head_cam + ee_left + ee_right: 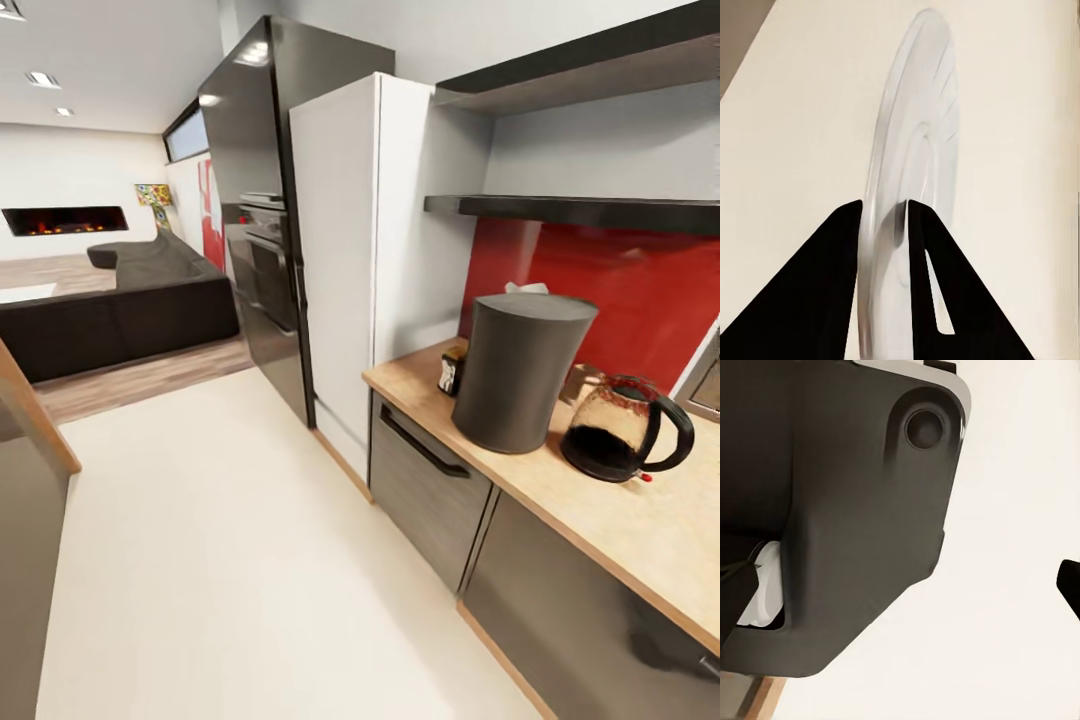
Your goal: Set up a coffee station on the kitchen countertop: keep the coffee maker on the countertop, move the bottle of coffee from the kitchen shelf to the counter next to the coffee maker, place a paper coffee filter on top of the coffee maker, put the saucer next to the coffee maker with the coffee cup on the saucer, and place the electric kettle next to the coffee maker.
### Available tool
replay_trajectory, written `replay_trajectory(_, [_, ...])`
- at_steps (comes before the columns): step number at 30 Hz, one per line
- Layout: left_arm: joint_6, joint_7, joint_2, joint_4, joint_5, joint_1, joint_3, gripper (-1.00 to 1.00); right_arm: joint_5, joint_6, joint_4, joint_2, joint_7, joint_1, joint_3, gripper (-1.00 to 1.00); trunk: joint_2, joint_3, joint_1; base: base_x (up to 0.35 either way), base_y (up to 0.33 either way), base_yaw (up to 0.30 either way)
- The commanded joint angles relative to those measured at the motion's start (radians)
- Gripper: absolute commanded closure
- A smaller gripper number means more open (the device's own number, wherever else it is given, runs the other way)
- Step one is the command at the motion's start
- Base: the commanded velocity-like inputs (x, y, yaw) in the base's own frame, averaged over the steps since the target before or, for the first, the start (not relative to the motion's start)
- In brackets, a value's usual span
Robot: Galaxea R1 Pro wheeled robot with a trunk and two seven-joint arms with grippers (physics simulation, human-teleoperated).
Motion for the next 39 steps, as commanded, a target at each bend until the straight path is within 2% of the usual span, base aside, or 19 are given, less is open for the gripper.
replay_trajectory(1, [-0.003, -0.003, 0.0, 0.002, 0.008, -0.001, -0.005, 1.0, -0.006, 0.006, -0.002, 0.0, 0.003, -0.001, 0.008, -1.0, -0.002, -0.002, 0.001, 0.235, 0.245, -0.264])
replay_trajectory(39, [-0.003, -0.003, 0.0, 0.002, 0.008, -0.001, -0.005, 1.0, -0.006, 0.006, -0.002, 0.0, 0.004, -0.001, 0.008, -1.0, -0.002, -0.002, 0.001, 0.258, 0.24, -0.264])
